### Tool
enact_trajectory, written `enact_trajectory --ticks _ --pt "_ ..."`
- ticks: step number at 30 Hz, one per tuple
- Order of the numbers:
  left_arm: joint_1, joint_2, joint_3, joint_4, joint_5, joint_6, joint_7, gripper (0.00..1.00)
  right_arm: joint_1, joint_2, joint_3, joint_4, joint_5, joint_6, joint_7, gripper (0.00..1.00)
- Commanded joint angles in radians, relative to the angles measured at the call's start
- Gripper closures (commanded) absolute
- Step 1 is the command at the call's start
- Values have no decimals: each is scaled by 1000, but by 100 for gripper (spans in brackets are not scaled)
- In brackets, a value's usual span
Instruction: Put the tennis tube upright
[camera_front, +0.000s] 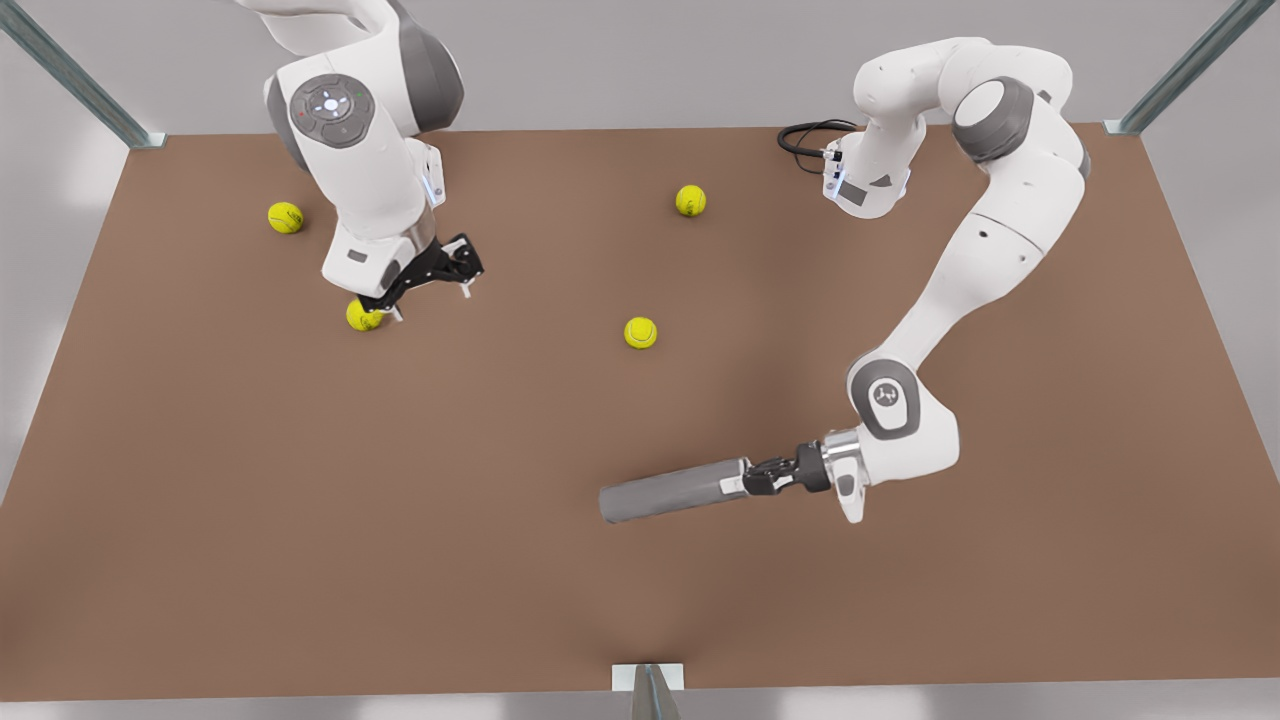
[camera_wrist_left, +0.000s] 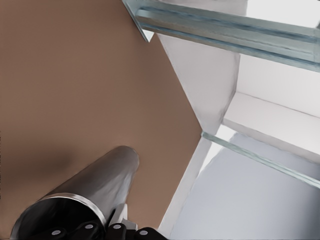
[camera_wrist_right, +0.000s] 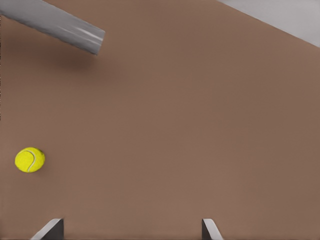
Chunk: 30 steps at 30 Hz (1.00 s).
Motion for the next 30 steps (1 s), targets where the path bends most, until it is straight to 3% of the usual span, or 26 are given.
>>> enact_trajectory --ticks 1,6,9,15,23,30 --pt "2 -2 0 0 45 -5 -2 79 -359 0 -2 0 0 0 0 0" --pt "25 -59 6 -46 60 -7 -7 79 -358 1 0 -2 0 0 0 0" --pt "42 -90 11 -55 212 -28 -125 79 -358 6 0 -3 0 0 0 0" --pt "57 -125 12 -81 322 -34 -174 79 -358 8 0 -3 0 0 0 0" --pt "74 -191 12 -72 611 -151 -406 79 -359 11 -2 -5 0 2 0 0" --pt "105 -283 11 -70 723 -271 -516 79 -358 12 0 -5 0 0 0 0"
